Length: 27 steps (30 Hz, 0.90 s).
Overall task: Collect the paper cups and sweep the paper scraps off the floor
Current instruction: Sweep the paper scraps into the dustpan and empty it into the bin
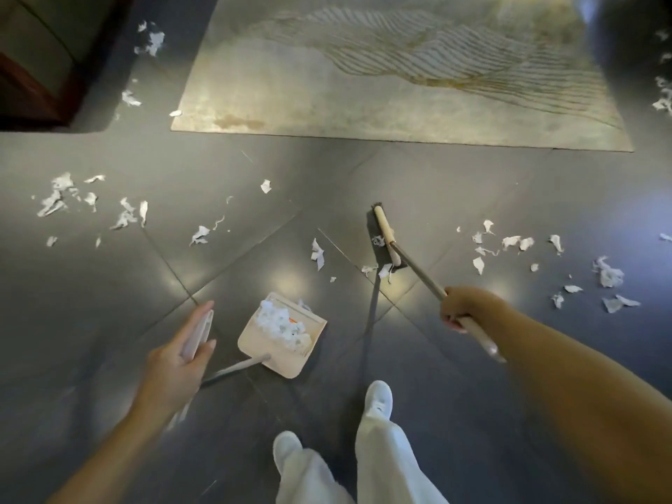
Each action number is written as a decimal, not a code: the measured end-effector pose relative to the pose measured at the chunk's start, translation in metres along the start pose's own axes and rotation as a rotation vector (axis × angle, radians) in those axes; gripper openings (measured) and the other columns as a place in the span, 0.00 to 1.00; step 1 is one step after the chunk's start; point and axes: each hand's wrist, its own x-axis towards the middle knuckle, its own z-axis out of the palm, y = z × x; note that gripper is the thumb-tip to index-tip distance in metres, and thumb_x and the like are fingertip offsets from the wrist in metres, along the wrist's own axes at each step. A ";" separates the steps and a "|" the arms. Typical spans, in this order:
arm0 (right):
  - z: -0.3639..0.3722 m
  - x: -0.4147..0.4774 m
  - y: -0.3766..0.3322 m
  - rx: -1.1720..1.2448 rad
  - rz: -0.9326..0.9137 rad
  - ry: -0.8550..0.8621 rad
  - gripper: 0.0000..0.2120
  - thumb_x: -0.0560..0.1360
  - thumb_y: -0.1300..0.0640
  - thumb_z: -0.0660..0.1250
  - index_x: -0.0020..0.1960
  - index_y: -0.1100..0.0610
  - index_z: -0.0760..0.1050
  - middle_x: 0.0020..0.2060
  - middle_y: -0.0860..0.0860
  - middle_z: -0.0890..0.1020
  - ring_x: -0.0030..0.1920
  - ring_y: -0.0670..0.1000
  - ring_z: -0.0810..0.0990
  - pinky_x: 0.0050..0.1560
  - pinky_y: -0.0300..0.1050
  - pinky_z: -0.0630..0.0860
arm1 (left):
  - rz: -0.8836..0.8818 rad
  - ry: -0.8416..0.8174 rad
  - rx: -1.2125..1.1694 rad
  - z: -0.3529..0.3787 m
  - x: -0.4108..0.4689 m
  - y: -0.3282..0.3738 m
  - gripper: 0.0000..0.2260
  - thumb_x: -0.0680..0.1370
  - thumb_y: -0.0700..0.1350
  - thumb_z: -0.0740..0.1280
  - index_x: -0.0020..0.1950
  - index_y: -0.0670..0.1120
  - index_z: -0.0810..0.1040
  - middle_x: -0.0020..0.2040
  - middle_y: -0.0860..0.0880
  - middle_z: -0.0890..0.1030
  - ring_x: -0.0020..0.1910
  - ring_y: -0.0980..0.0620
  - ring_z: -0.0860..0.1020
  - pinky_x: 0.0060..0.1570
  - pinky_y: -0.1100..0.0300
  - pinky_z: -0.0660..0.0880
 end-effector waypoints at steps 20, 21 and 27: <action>0.075 -0.088 -0.120 0.078 -0.101 -0.096 0.17 0.73 0.68 0.60 0.60 0.57 0.68 0.36 0.59 0.74 0.27 0.52 0.70 0.30 0.42 0.71 | 0.039 -0.073 -0.076 -0.085 0.036 -0.070 0.30 0.77 0.40 0.67 0.60 0.78 0.66 0.56 0.60 0.81 0.46 0.53 0.81 0.43 0.61 0.75; 0.071 -0.091 -0.122 0.070 -0.096 -0.079 0.18 0.72 0.68 0.60 0.60 0.55 0.67 0.33 0.58 0.74 0.26 0.52 0.70 0.28 0.42 0.70 | 0.045 -0.074 -0.084 -0.084 0.039 -0.072 0.31 0.77 0.39 0.67 0.60 0.78 0.66 0.56 0.64 0.80 0.45 0.56 0.81 0.44 0.64 0.74; 0.037 -0.069 -0.171 -0.146 -0.111 0.008 0.32 0.69 0.71 0.61 0.72 0.59 0.60 0.30 0.55 0.72 0.27 0.54 0.71 0.34 0.43 0.75 | 0.069 -0.065 -0.125 -0.082 0.066 -0.067 0.30 0.77 0.36 0.67 0.62 0.73 0.69 0.51 0.76 0.75 0.45 0.75 0.74 0.49 0.74 0.69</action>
